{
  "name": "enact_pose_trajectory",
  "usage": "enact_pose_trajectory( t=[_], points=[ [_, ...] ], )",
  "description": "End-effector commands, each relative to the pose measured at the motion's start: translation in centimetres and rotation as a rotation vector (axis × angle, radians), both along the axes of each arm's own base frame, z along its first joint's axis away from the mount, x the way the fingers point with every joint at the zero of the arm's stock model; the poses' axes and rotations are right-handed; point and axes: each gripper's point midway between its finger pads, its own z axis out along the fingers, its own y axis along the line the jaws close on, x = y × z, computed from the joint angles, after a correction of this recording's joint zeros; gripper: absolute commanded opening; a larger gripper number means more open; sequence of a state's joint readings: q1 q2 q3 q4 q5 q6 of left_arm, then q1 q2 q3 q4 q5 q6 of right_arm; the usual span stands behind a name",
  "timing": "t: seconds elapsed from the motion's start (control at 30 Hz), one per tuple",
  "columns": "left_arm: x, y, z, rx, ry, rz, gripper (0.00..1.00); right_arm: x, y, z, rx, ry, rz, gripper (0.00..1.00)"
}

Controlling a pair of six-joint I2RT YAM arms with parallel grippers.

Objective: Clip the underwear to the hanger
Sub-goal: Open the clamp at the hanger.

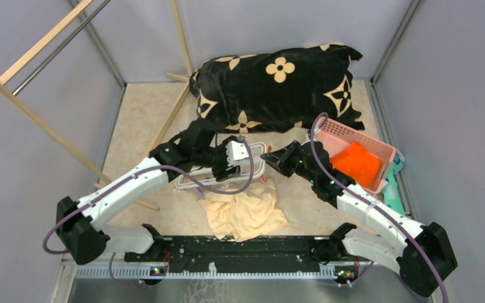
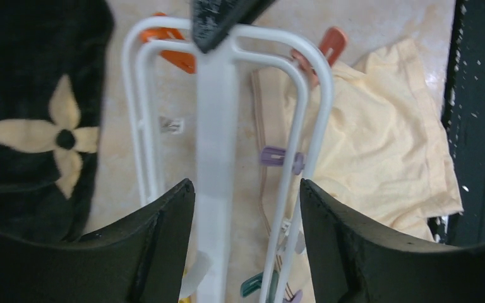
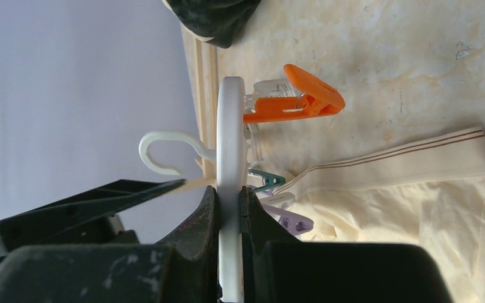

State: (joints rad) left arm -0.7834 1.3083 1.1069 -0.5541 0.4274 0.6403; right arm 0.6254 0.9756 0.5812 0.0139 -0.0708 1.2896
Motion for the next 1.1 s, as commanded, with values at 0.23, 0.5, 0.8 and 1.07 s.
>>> enact_pose_trajectory(
  t=[0.23,0.5,0.8,1.07],
  points=[
    [1.0,2.5,12.9,-0.658,-0.075,0.461,0.99,2.0,-0.9,4.3,0.176,-0.041,-0.183,0.00],
    [-4.9,3.9,11.9,-1.143,0.209,0.381,1.00,3.5,-0.9,6.5,0.250,-0.031,-0.260,0.00],
    [-8.1,2.1,7.3,-1.091,0.139,0.144,1.00,4.4,-0.2,8.3,0.296,-0.023,-0.284,0.00],
    [-6.6,-0.3,5.3,-1.098,0.018,0.248,1.00,4.5,0.0,8.6,0.303,-0.034,-0.276,0.00]
  ],
)
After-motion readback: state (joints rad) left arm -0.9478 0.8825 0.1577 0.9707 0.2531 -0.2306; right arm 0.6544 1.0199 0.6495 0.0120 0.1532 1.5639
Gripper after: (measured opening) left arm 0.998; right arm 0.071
